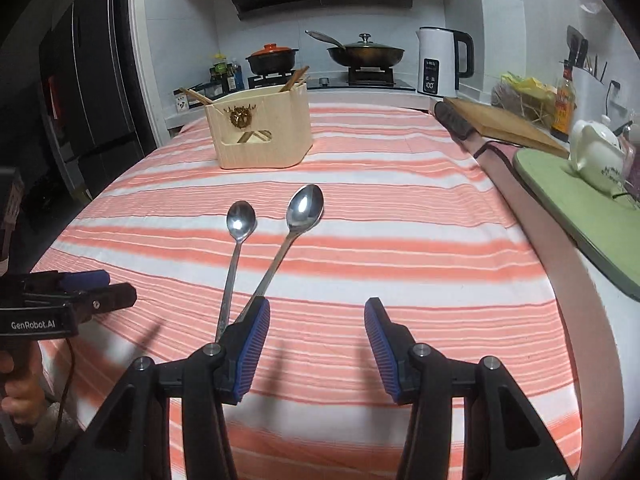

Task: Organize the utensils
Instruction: 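Move both open tools over the two metal spoons, then close the left tool on one spoon's handle while the right tool grasps the other spoon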

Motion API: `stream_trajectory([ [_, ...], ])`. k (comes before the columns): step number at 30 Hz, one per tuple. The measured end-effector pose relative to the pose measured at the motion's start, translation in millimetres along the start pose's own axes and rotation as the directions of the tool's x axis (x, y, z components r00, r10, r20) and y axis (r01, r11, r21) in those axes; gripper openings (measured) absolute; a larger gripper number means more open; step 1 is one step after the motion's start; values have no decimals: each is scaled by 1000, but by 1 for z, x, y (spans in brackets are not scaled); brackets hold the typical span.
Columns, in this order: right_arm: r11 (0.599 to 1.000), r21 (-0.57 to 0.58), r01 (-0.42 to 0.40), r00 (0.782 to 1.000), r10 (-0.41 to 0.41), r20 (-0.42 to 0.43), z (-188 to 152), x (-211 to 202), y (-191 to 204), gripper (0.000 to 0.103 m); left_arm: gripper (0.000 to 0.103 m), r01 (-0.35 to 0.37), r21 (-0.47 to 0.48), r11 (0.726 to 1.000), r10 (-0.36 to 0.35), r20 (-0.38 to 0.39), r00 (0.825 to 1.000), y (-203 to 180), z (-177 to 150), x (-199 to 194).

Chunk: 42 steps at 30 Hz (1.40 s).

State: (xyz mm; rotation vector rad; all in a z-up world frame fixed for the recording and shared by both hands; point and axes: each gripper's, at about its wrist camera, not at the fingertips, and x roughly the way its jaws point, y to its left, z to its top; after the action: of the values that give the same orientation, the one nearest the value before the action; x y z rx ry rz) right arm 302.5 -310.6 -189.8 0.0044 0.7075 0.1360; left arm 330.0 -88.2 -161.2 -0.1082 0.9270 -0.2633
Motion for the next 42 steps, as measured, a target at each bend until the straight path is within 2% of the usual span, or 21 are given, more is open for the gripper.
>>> stream_trajectory([
  [5, 1000, 20, 1, 1000, -1, 14, 0, -2, -7, 50, 76, 2, -20, 1000, -2, 13, 1000, -14, 21, 25],
  [12, 999, 32, -3, 1000, 2, 8, 0, 1, -15, 50, 74, -81, -10, 997, 81, -3, 997, -30, 34, 67],
  [15, 999, 40, 1, 1000, -1, 6, -1, 1, -22, 50, 68, -116, 25, 993, 117, -14, 993, -37, 37, 81],
  [18, 999, 40, 2, 1000, -2, 0, 0, 3, -26, 50, 53, -156, 65, 986, 157, -9, 988, -43, 36, 88],
  [20, 999, 39, 5, 1000, -5, 2, 2, 3, -27, 50, 30, -153, 85, 984, 154, -3, 988, -45, 36, 87],
  [21, 999, 39, 5, 1000, -5, 2, 4, 3, -28, 50, 25, -150, 90, 985, 151, -4, 989, -45, 36, 87],
  [22, 999, 37, 5, 1000, -5, 2, 6, 4, -28, 50, 14, -151, 94, 984, 152, -3, 988, -44, 36, 86],
  [23, 999, 34, 4, 1000, -4, 1, 8, 6, -27, 50, 10, -154, 94, 984, 155, -4, 988, -43, 36, 86],
  [28, 999, 27, -31, 999, 32, -37, 24, 26, -19, 50, 5, -159, 69, 985, 160, -2, 987, -26, 35, 81],
  [36, 994, 50, -101, 988, 106, -111, 48, 78, 3, 50, 6, -197, -30, 980, 197, -8, 980, 23, 36, 69],
  [42, 994, 77, -83, 982, 94, -161, 59, 108, 14, 50, 9, -184, -114, 976, 181, -35, 983, 68, 38, 59],
])
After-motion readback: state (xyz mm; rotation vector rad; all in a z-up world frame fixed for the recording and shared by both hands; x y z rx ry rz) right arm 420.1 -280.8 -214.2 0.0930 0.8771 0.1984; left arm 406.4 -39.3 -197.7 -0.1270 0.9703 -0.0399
